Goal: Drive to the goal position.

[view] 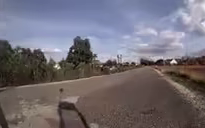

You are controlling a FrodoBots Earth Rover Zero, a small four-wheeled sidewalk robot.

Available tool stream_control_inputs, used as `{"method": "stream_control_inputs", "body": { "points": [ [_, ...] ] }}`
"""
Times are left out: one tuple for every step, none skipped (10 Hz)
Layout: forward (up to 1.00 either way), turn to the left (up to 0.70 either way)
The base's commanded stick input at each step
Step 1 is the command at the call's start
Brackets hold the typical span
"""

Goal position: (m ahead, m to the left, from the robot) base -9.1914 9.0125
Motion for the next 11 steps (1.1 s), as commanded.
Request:
{"method": "stream_control_inputs", "body": {
  "points": [
    [0.06,0.0],
    [0.05,0.0],
    [0.04,0.0],
    [0.01,0.0],
    [0.03,0.0],
    [0.02,0.0],
    [0.0,0.0],
    [0.0,0.0],
    [0.03,0.0],
    [0.04,0.0],
    [0.04,0.0]
  ]
}}
